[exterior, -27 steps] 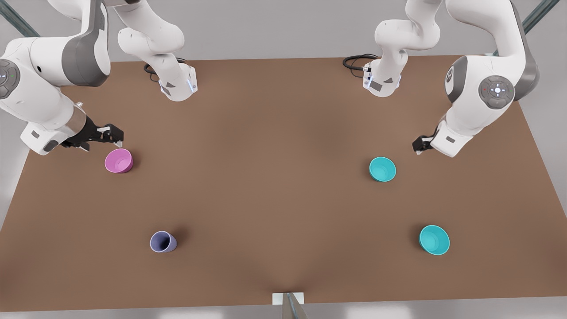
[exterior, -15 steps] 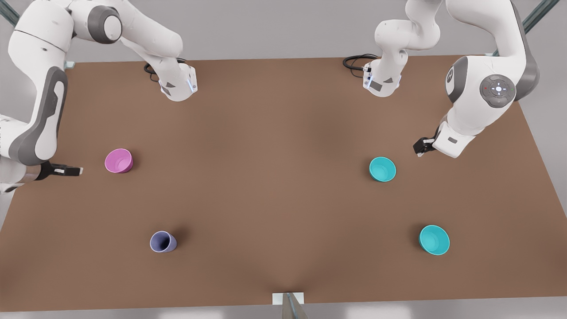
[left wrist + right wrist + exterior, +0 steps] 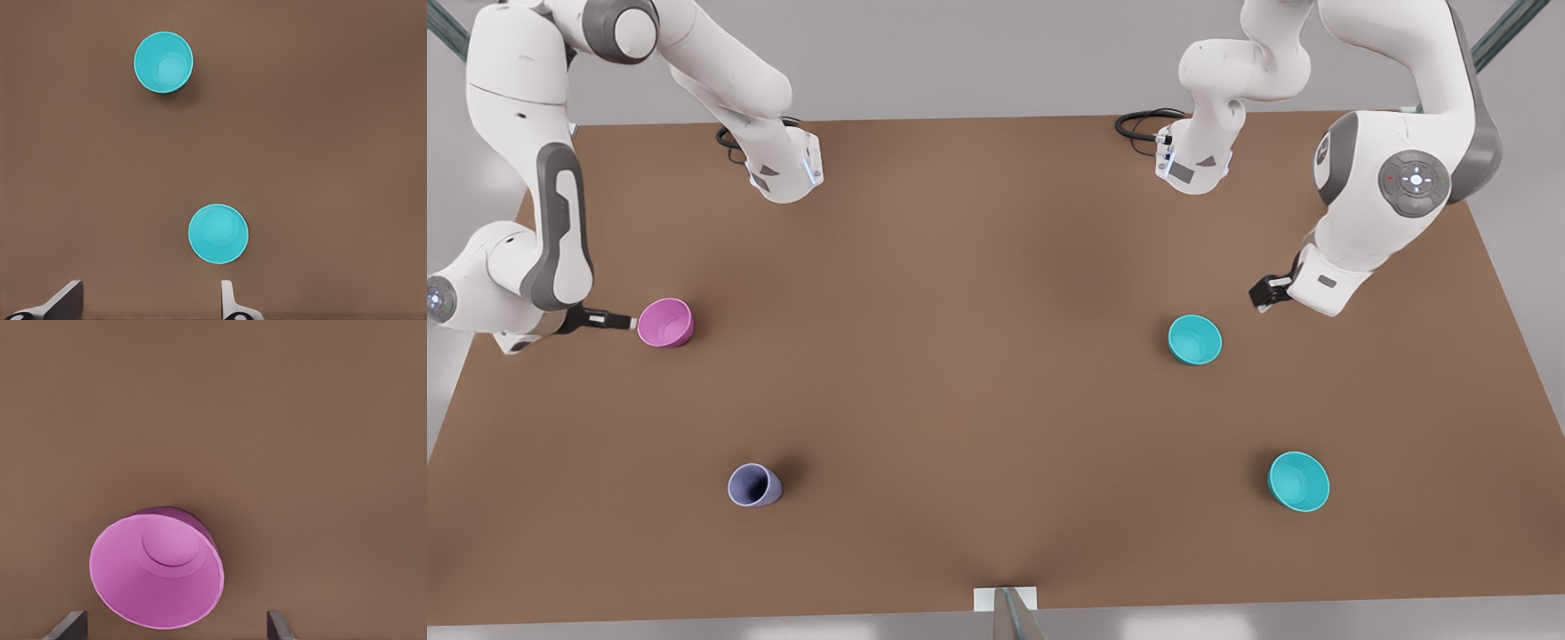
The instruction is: Stack the blue bowl on the pink bowl
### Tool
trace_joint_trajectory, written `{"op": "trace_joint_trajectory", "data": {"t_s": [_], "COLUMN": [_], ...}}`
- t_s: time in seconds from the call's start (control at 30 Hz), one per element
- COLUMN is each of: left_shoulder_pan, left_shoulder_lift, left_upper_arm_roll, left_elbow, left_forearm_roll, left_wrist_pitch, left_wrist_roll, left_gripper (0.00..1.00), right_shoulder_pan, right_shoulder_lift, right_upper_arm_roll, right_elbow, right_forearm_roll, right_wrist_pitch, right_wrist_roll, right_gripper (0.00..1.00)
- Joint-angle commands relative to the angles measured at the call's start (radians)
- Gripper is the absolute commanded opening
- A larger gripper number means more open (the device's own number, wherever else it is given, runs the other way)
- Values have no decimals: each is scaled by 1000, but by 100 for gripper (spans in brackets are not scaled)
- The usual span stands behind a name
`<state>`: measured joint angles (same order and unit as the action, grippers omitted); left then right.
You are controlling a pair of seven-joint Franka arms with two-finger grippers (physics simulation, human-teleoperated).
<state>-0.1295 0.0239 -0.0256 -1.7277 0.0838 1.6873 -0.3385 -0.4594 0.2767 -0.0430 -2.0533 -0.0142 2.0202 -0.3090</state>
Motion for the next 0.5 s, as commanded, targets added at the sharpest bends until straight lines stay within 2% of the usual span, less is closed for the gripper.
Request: {"op": "trace_joint_trajectory", "data": {"t_s": [0.0, 0.13, 0.23, 0.47], "left_shoulder_pan": [7, 7, 7, 1], "left_shoulder_lift": [-1, -1, -1, 1], "left_upper_arm_roll": [0, 0, 0, 0], "left_elbow": [0, -1, -1, -3], "left_forearm_roll": [1, 1, 1, 1], "left_wrist_pitch": [-8, -8, -8, -24], "left_wrist_roll": [-39, -39, -39, -42], "left_gripper": [100, 100, 100, 100], "right_shoulder_pan": [-5, -30, -50, -79], "right_shoulder_lift": [-17, -30, -25, 38], "right_upper_arm_roll": [0, 0, 0, 0], "right_elbow": [-56, -174, -234, -275], "right_forearm_roll": [10, 10, 10, 22], "right_wrist_pitch": [230, 399, 459, 494], "right_wrist_roll": [-179, -223, -243, -245], "right_gripper": [100, 100, 100, 100]}}
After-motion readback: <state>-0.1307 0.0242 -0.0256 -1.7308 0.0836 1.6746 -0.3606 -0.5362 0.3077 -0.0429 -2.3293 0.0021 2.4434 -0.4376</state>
